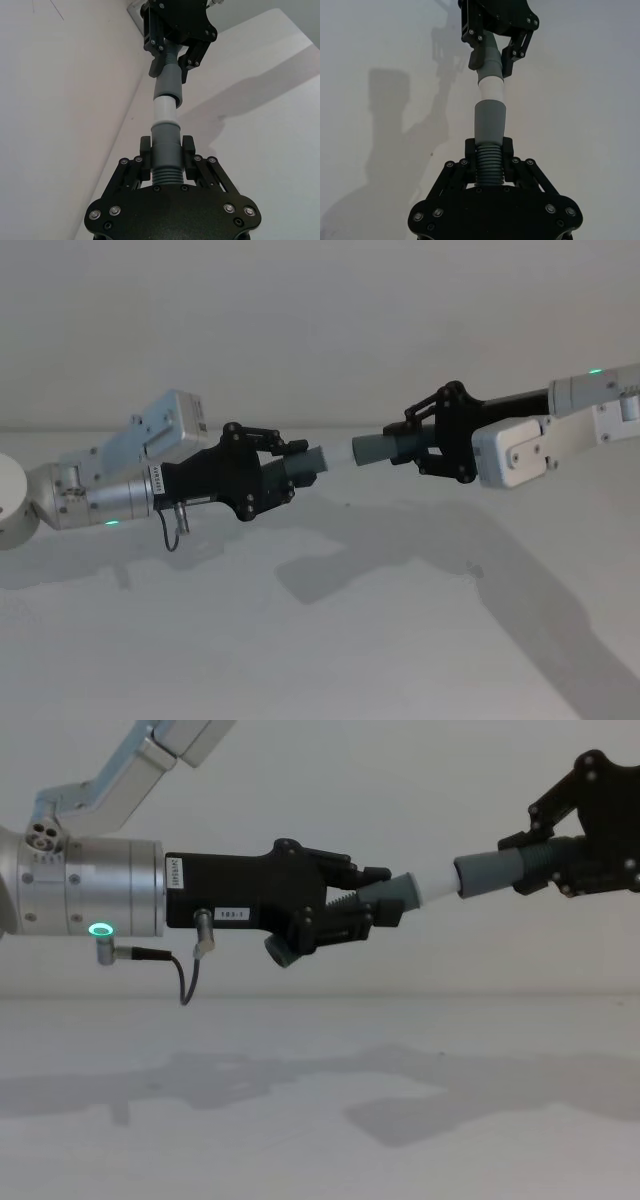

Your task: Use both hands to pick up one end of the pipe from the table, align the ends, and insert them.

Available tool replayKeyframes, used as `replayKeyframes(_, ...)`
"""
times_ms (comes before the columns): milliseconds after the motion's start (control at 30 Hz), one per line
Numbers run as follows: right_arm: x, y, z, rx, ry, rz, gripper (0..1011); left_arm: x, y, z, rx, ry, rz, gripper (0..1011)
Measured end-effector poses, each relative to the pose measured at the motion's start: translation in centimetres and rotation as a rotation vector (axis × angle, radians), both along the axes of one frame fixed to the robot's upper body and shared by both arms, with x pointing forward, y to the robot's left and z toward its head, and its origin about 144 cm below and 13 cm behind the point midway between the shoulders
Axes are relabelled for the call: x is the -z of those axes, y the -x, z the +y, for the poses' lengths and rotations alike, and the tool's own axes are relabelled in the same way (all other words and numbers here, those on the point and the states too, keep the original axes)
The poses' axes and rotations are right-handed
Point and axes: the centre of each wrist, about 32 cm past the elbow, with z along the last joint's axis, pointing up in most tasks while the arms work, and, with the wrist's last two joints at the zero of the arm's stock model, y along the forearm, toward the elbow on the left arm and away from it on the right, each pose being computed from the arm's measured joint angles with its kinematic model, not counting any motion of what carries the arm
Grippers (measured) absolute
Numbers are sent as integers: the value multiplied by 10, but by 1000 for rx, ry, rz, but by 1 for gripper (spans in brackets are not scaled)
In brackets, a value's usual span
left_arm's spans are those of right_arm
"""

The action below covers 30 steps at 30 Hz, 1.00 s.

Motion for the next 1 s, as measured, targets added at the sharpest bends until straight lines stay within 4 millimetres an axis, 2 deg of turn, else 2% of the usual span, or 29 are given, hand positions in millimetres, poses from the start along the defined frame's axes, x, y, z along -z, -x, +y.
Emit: replayKeyframes(1000,-3,-7,9,-14,-6,24,266,0,0,0,0,0,0,331)
